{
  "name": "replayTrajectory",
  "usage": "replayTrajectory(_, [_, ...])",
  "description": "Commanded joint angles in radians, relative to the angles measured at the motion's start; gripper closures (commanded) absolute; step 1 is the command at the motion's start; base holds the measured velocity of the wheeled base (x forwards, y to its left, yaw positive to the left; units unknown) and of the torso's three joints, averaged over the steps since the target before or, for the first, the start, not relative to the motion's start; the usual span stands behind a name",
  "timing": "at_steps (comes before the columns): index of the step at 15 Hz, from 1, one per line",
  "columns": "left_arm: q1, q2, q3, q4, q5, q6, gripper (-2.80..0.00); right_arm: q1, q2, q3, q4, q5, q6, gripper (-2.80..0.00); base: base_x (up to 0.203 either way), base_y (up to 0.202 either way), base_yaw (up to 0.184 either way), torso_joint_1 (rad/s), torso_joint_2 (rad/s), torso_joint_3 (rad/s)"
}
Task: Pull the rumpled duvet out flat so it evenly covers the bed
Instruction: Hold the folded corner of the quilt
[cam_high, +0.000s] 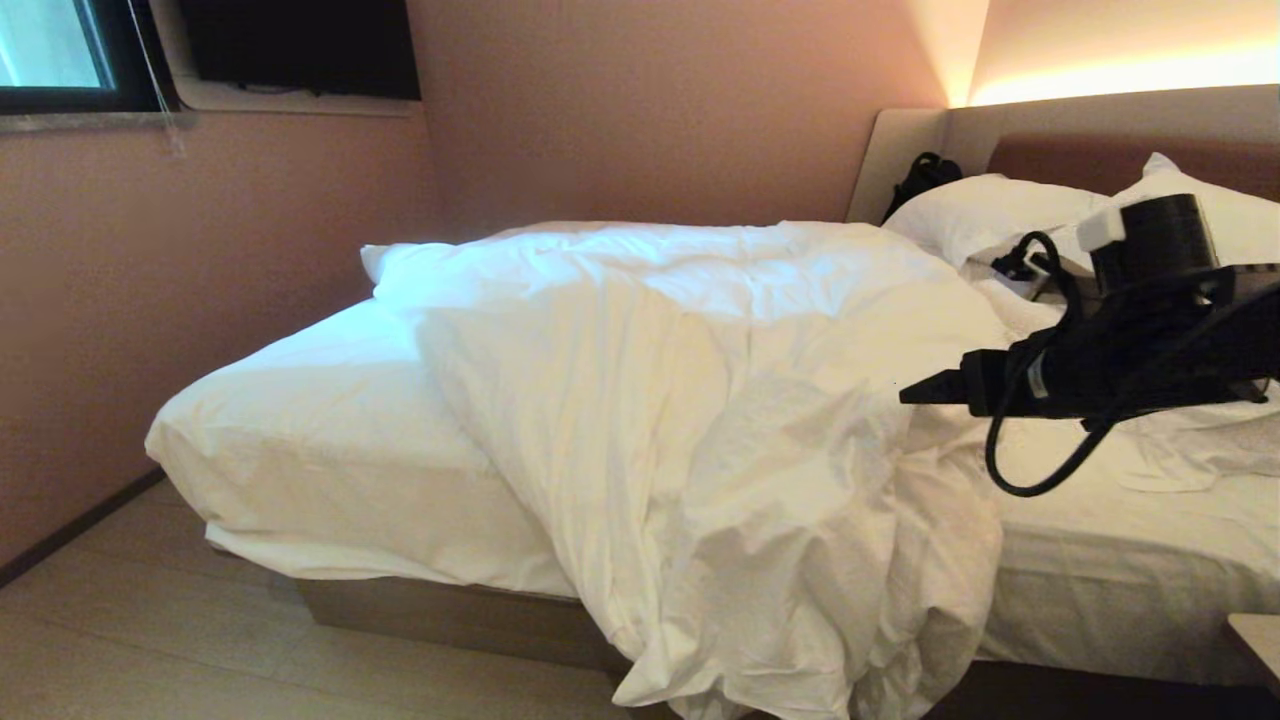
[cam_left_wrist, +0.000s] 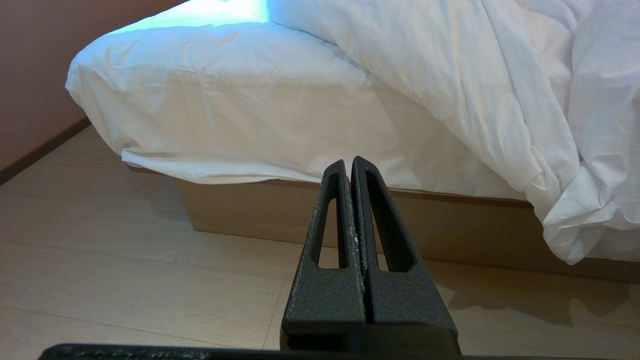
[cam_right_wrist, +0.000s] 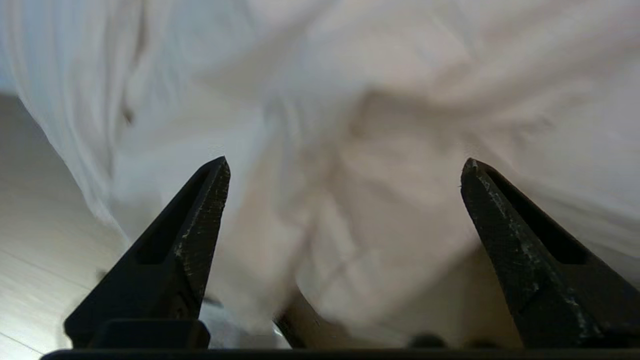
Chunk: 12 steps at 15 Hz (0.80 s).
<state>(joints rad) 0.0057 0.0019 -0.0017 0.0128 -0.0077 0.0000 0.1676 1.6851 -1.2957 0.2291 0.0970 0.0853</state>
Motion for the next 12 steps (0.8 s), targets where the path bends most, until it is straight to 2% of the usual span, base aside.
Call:
replayTrajectory(1, [0.001,0.0,0.0,0.0,0.0,0.0,0.0,-0.006,-0.16,0.105,0.126,-0.001,-0.165,-2.8,0.0,0.0,0.0,0.0,0.0,0.0])
replayTrajectory(4, [0.001,0.0,0.0,0.0,0.0,0.0,0.0,-0.024,-0.288,0.319,0.158,0.002,-0.324,-2.8,0.0,0.0,0.0,0.0,0.0,0.0])
replayTrajectory(6, [0.002,0.0,0.0,0.0,0.0,0.0,0.0,-0.031,-0.36,0.459,0.126,0.008,-0.364,-2.8,0.0,0.0,0.0,0.0,0.0,0.0])
replayTrajectory(7, [0.0,0.0,0.0,0.0,0.0,0.0,0.0,-0.033,-0.392,0.507,0.1,0.011,-0.374,-1.48,0.0,0.0,0.0,0.0,0.0,0.0])
replayTrajectory(8, [0.0,0.0,0.0,0.0,0.002,0.0,0.0,-0.034,-0.403,0.534,0.067,0.013,-0.378,0.0,0.0,0.0,0.0,0.0,0.0,0.0])
replayTrajectory(10, [0.0,0.0,0.0,0.001,0.001,0.0,0.0,-0.034,-0.402,0.669,-0.066,0.013,-0.395,0.0,0.0,0.0,0.0,0.0,0.0,0.0])
replayTrajectory(12, [0.002,0.0,0.0,0.0,0.0,0.0,0.0,-0.034,-0.323,0.792,-0.247,0.009,-0.469,0.0,0.0,0.0,0.0,0.0,0.0,0.0])
